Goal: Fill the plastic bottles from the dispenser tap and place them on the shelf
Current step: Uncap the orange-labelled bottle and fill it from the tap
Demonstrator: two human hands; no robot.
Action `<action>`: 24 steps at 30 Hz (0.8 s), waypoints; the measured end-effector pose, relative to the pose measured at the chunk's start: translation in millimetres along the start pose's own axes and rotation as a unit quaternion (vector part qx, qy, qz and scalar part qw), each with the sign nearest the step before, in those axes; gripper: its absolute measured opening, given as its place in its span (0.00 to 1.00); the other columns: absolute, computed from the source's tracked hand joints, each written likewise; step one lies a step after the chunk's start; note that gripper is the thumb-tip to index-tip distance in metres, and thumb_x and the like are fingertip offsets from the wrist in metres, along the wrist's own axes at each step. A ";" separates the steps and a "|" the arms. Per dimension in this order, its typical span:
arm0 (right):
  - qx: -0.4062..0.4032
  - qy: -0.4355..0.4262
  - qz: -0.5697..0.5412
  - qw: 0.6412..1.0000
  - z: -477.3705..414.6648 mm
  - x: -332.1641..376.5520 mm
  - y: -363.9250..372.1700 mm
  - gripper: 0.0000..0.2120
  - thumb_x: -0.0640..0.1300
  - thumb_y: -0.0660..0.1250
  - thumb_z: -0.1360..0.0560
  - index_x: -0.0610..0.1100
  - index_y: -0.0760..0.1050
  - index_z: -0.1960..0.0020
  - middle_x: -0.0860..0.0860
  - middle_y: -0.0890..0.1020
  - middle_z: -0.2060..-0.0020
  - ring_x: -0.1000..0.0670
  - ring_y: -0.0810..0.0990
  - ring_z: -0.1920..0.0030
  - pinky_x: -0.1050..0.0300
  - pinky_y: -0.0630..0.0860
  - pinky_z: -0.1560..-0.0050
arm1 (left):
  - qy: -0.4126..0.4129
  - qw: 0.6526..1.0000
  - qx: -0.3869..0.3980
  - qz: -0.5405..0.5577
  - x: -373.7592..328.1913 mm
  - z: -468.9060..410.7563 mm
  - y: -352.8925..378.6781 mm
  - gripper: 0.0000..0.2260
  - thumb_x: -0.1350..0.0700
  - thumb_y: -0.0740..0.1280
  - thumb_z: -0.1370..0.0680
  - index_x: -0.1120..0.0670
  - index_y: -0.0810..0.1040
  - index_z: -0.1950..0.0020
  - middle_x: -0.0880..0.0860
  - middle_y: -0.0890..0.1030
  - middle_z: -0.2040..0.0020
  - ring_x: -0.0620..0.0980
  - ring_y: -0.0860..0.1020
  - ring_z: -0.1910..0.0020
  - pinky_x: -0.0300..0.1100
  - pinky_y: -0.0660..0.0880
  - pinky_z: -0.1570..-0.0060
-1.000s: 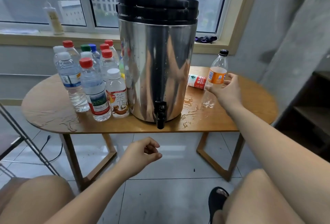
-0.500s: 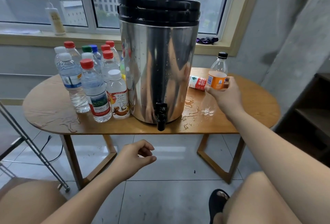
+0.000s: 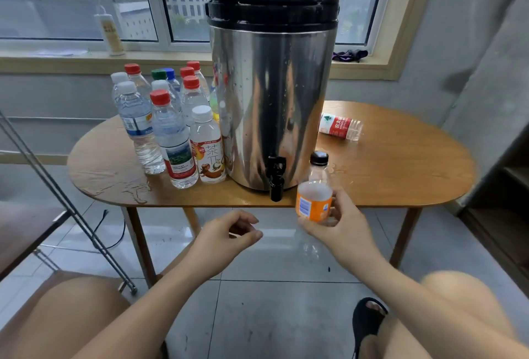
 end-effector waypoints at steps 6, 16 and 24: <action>0.101 0.060 0.039 0.992 29.8 -41.4 42.5 0.21 0.58 0.82 0.28 0.55 0.76 0.43 0.55 0.86 0.53 0.55 0.86 0.54 0.56 0.84 0.53 | 0.055 0.998 0.000 0.038 -17.3 7.7 4.0 0.11 0.45 0.73 0.17 0.40 0.82 0.35 0.39 0.86 0.43 0.40 0.83 0.40 0.46 0.81 0.40; 0.197 0.037 0.144 0.969 27.9 -61.6 72.0 0.29 0.62 0.82 0.35 0.62 0.73 0.39 0.62 0.82 0.47 0.57 0.83 0.46 0.57 0.84 0.46 | 0.079 0.996 0.038 0.017 -21.1 7.5 -1.8 0.14 0.51 0.71 0.16 0.36 0.83 0.32 0.36 0.84 0.38 0.39 0.81 0.35 0.49 0.79 0.33; 0.148 0.001 0.165 0.975 27.6 -61.4 69.0 0.34 0.66 0.80 0.36 0.63 0.73 0.34 0.63 0.80 0.43 0.58 0.80 0.43 0.57 0.82 0.45 | 0.123 0.991 0.014 -0.044 -22.7 4.2 -4.5 0.15 0.56 0.70 0.15 0.37 0.83 0.34 0.35 0.79 0.43 0.38 0.79 0.39 0.32 0.76 0.41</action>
Point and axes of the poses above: each hand's wrist, its own z-axis away from the middle knuckle, its own y-axis out of the palm, x = y × z, the point moved 4 cm from there along -z, towards the middle knuckle
